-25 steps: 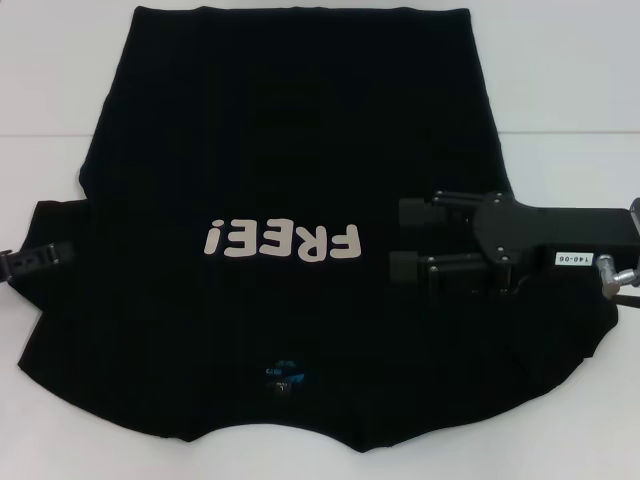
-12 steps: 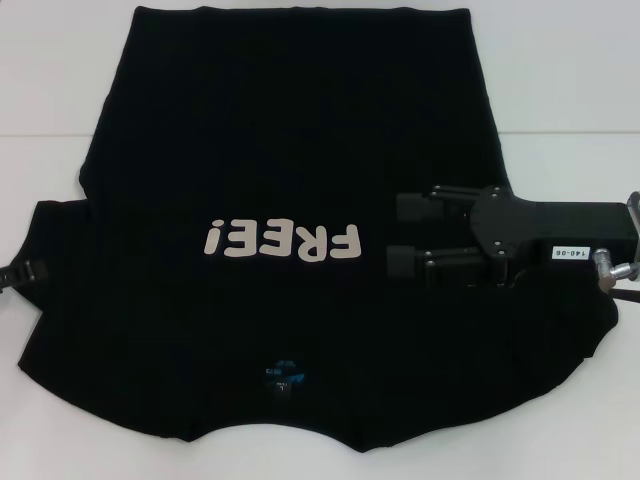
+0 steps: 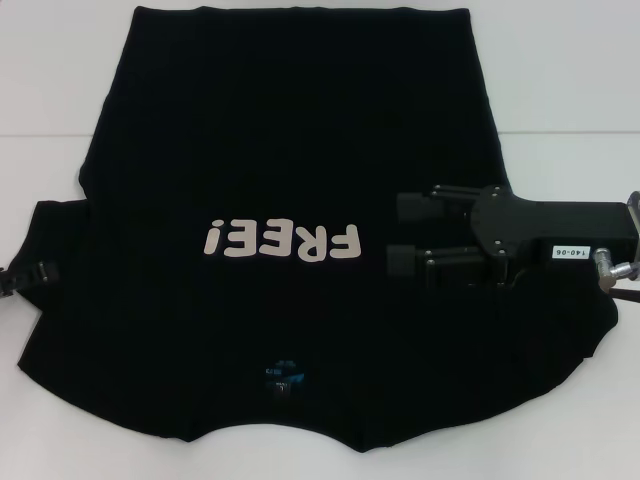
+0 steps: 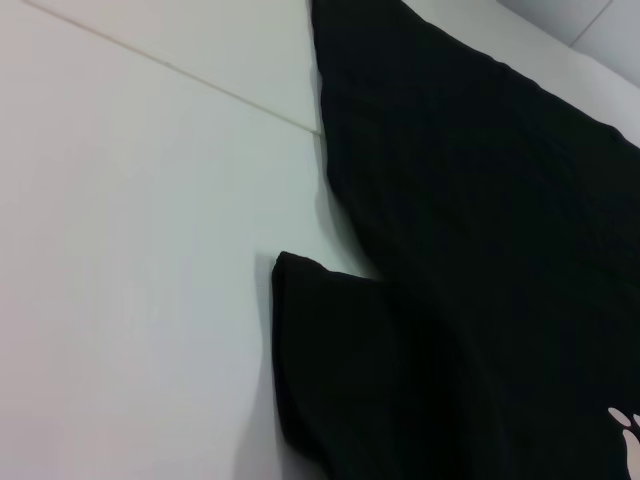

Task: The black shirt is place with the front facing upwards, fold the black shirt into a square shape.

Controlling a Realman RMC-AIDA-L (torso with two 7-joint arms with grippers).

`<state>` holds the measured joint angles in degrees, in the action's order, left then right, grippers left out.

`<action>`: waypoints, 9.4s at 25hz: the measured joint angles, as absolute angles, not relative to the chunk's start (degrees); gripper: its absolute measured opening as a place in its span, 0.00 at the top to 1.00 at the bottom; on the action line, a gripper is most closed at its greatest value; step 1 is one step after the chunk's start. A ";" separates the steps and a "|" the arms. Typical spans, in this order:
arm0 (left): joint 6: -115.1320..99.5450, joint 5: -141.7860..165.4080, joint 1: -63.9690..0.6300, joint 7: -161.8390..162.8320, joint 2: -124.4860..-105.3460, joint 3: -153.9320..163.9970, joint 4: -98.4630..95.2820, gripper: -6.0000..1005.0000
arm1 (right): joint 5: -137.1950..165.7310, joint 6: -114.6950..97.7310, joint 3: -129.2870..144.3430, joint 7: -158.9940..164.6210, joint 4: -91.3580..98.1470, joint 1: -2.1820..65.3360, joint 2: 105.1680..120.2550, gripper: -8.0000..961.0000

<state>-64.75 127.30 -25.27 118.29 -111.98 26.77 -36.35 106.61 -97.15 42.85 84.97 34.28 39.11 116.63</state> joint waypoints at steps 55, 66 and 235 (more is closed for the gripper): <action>-61.93 130.08 -27.77 119.59 -111.97 26.99 -35.44 0.08 | 106.34 -97.09 40.03 84.81 34.41 39.11 116.63 0.07; -61.43 131.11 -28.19 119.36 -111.98 26.98 -35.81 0.14 | 105.77 -96.56 39.97 84.81 34.55 39.20 116.63 0.07; -97.74 115.75 -30.93 66.62 -120.76 41.83 -37.46 0.06 | 133.43 -77.90 33.37 147.51 30.50 31.37 108.19 0.21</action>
<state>-97.74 115.75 -30.93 66.62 -120.76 41.83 -37.46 133.43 -77.90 33.37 147.51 30.50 31.37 108.19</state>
